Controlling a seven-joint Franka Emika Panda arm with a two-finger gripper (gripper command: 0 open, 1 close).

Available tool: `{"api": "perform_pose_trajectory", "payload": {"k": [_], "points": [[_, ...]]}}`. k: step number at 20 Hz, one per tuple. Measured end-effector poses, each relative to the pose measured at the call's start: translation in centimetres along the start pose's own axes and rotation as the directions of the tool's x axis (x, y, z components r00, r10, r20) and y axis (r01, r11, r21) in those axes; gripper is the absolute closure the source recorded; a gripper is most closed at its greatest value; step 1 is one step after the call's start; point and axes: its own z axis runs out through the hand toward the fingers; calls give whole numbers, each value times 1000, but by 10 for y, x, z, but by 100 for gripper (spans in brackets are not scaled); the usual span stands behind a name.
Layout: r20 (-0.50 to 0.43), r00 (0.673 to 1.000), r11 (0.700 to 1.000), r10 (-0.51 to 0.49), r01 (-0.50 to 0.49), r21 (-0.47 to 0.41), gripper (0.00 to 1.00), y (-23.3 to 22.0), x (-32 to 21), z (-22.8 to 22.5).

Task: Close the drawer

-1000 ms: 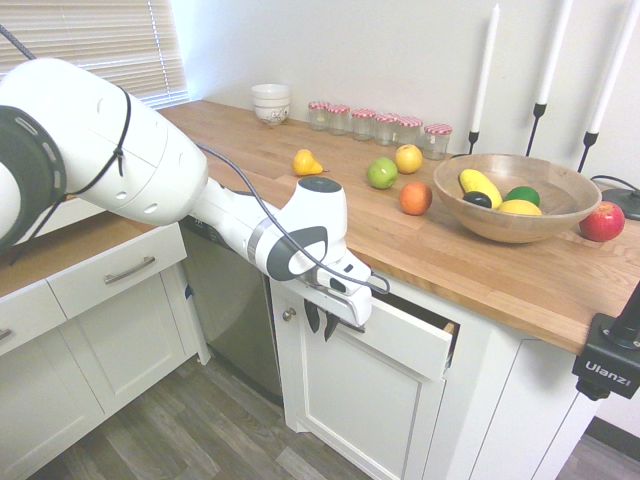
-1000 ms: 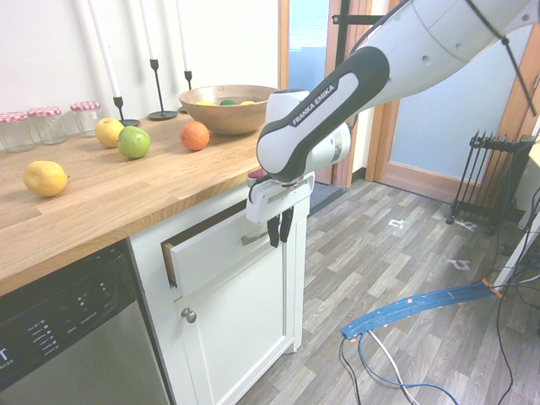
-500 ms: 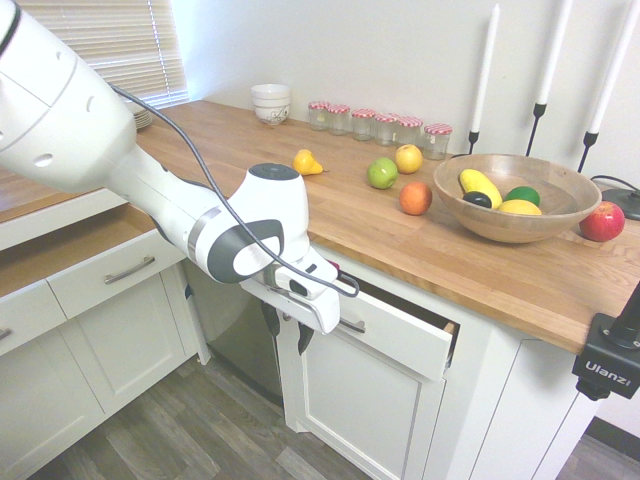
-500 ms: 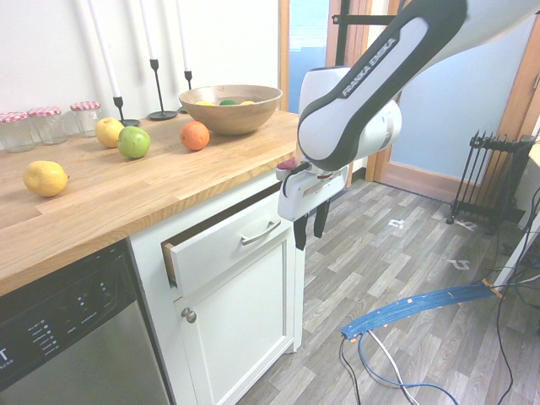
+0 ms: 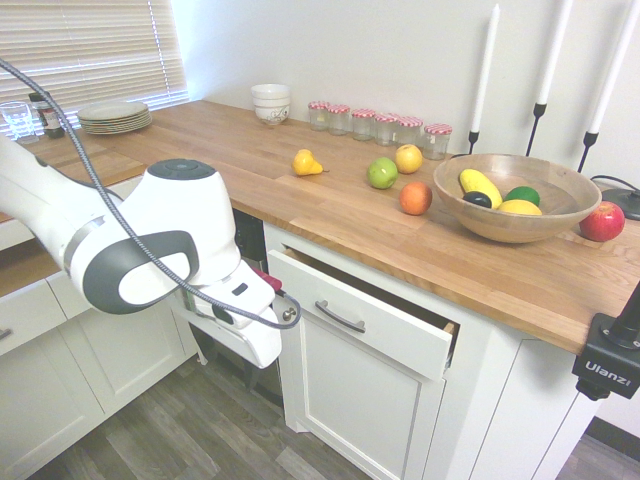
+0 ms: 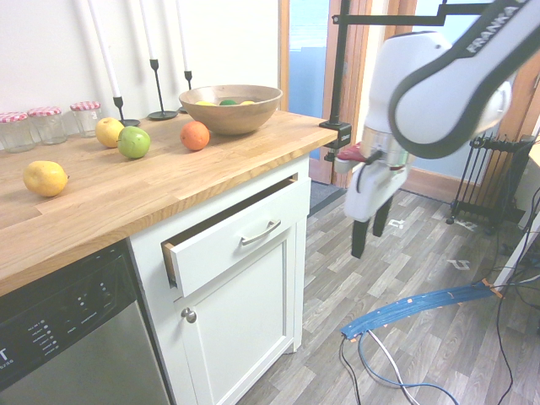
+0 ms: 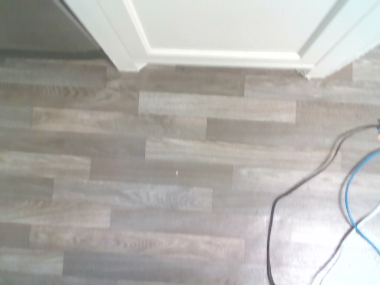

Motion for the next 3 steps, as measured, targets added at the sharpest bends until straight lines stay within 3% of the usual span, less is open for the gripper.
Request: {"api": "perform_pose_trajectory", "payload": {"k": [3], "points": [[-3,1000,1000,10,-10,4,0,9,-4,-2]]}}
